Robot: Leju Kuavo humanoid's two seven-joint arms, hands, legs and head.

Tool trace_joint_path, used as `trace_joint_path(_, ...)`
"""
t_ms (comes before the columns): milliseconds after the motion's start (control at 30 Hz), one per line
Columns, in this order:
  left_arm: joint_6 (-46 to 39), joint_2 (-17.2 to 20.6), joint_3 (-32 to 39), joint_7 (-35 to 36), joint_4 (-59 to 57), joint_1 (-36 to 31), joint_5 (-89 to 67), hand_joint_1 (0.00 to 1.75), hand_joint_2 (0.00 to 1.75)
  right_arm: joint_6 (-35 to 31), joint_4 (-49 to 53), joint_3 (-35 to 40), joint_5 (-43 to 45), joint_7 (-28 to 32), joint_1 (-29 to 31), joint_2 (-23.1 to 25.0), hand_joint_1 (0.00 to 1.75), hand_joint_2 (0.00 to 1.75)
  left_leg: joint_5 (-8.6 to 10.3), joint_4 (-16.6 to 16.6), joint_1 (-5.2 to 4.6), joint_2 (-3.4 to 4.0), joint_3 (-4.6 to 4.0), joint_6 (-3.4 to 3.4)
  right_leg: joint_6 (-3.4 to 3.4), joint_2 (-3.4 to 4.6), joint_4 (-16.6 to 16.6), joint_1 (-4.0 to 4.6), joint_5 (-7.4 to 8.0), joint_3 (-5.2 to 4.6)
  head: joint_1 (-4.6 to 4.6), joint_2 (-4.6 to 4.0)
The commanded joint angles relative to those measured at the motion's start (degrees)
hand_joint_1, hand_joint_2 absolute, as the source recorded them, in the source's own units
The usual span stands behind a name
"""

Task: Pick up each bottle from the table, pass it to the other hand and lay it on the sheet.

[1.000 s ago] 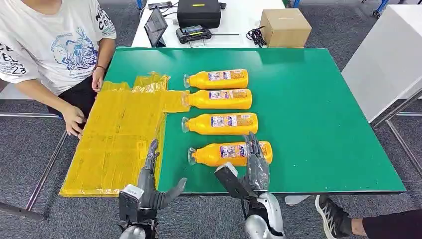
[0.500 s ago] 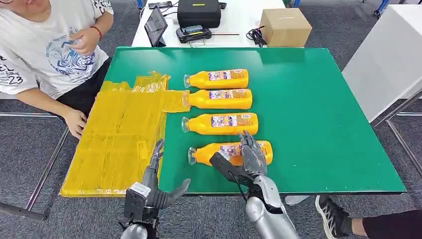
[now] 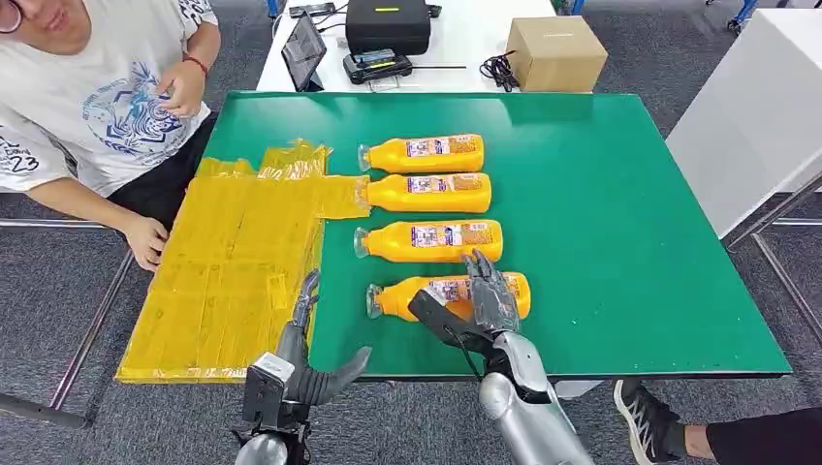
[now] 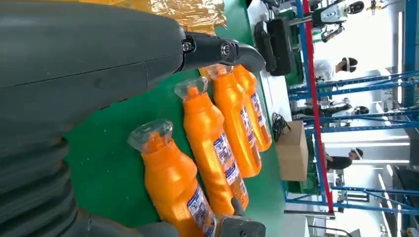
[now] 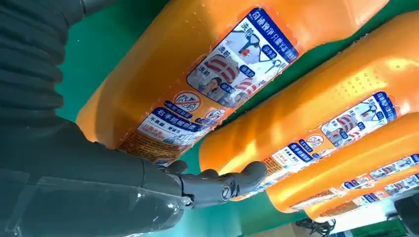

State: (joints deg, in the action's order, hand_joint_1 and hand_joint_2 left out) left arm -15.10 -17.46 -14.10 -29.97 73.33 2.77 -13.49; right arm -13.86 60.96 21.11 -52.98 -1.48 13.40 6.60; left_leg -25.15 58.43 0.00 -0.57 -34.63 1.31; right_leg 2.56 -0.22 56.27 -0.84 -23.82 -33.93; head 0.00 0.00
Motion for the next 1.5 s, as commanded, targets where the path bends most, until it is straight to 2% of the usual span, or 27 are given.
trace_joint_path(33,0.53,0.38,1.51,0.26,-4.17,-2.02,-0.04,0.00,1.75,2.35,-6.30,3.40,-0.47,-1.18,5.15,-2.07,0.00,1.75,-0.05,-0.04,0.05,0.13,0.23,-0.08,-0.11,0.10,-0.07,0.06,-0.01,0.21,0.00,0.00)
trace_joint_path(733,3.03,0.10,2.25,-0.28,-7.78,-3.30,-0.15,0.00,1.75,13.92,-15.57,11.79,-0.15,-5.51,18.26,-8.34,0.00,1.75,-0.02,-0.03,-0.04,0.09,0.24,-0.03,-0.07,0.06,-0.07,-0.05,0.01,0.24,0.00,0.00)
trace_joint_path(967,3.62,-0.22,3.07,-2.03,-10.97,-4.86,1.34,0.00,1.75,23.67,-20.31,15.90,5.34,-2.04,22.59,-12.52,0.00,1.75,0.05,0.00,-0.11,-0.02,0.19,0.03,-0.04,-0.04,-0.07,-0.09,0.03,0.23,0.00,0.00)
trace_joint_path(1100,3.73,-0.29,3.24,-2.91,-11.72,-5.25,2.10,0.00,1.75,27.77,-19.02,19.05,9.15,-0.93,24.39,-15.69,0.00,1.75,0.10,-0.01,-0.16,-0.05,0.20,0.08,0.05,-0.08,-0.08,-0.12,0.11,0.24,0.00,0.00)
trace_joint_path(1400,3.79,-0.23,3.20,-2.99,-11.61,-5.23,2.21,0.00,1.75,28.49,-18.47,20.04,10.07,-1.23,24.48,-16.00,0.00,1.75,0.24,0.00,-0.27,-0.02,0.19,0.28,0.26,-0.03,-0.08,-0.26,0.27,0.23,-0.02,0.00)
trace_joint_path(1500,3.78,-0.28,3.18,-3.25,-12.07,-5.37,2.62,0.00,1.75,29.85,-17.93,22.40,13.16,-1.29,25.72,-17.80,0.00,1.75,0.26,-0.01,-0.31,-0.01,0.17,0.32,0.29,-0.02,-0.08,-0.29,0.29,0.21,-0.02,0.00)
